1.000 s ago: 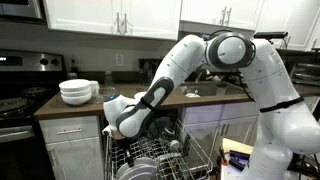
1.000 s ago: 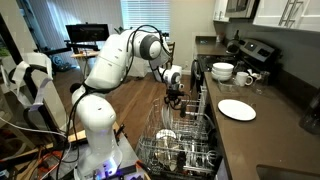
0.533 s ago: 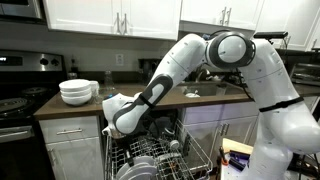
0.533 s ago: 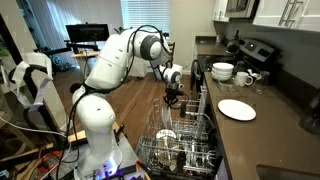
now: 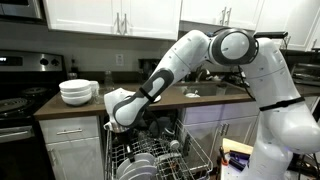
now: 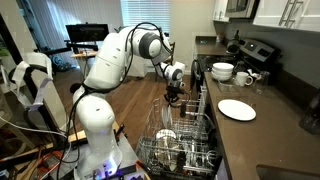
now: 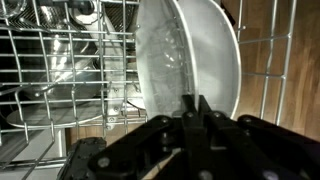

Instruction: Get the rightmost plate on the plate dryer and put it on top of the white plate

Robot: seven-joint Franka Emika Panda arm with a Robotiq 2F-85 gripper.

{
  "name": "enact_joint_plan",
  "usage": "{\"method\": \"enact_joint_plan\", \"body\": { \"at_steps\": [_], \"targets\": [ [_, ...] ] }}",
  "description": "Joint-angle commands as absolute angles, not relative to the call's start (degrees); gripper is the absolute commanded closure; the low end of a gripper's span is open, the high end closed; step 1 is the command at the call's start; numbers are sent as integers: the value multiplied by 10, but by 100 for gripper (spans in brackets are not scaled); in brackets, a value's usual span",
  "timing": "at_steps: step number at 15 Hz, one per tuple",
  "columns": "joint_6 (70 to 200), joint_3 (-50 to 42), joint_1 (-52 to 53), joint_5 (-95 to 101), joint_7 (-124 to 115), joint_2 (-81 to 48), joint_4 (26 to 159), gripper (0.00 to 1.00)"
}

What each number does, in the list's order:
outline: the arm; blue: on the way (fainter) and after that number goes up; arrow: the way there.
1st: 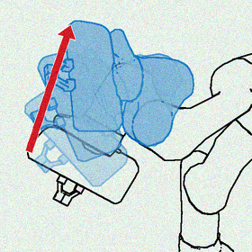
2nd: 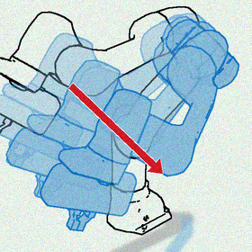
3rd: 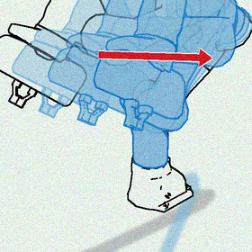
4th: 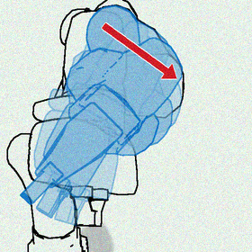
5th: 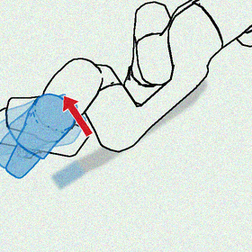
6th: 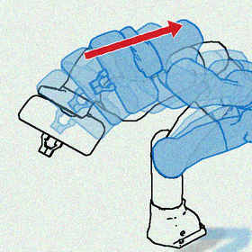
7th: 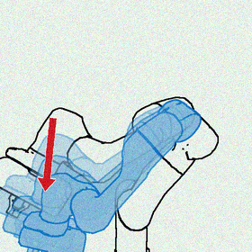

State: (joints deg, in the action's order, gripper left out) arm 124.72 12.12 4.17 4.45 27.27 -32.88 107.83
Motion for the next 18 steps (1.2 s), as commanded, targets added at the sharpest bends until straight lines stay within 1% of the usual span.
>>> {"method": "enact_joint_plan", "body": {
  "at_steps": [1,10,18],
  "targets": [
    [1213,118,46,44,259,-287,1086,94],
    [1180,99,85,79,176,-249,1086,94],
    [1142,77,137,155,58,-232,1086,94]
  ]
}}
